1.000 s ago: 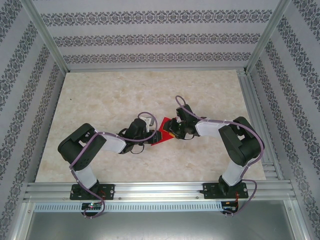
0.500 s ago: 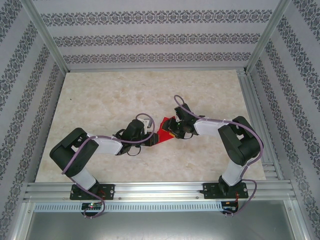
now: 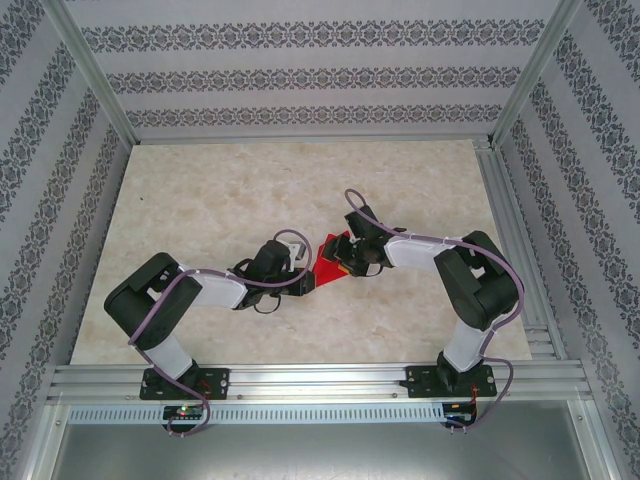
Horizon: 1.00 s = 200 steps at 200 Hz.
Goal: Fold a paper plane with a square sheet of paper (pick it up from the middle)
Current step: Fourth fold the wing at the center of the table.
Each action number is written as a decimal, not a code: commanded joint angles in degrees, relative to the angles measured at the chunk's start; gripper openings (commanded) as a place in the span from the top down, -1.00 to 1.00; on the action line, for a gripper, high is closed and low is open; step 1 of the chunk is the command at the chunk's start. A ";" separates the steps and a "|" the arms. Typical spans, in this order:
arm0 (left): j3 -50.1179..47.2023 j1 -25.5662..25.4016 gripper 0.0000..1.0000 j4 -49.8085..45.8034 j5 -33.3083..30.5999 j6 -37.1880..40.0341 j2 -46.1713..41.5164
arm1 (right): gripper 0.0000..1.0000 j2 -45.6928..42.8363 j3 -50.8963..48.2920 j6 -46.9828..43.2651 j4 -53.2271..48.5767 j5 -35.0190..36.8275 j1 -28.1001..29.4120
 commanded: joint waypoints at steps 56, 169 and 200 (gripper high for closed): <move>0.35 0.80 0.63 -3.80 2.74 0.80 -1.94 | -0.10 4.12 -0.16 1.13 -9.56 10.50 0.70; 0.77 3.25 0.40 5.99 8.66 -5.65 -5.63 | -0.06 5.87 -0.14 3.97 -10.79 11.28 0.91; 1.88 2.48 0.51 7.97 11.88 -5.04 -2.22 | -0.03 5.97 -0.34 5.14 -10.81 11.25 0.79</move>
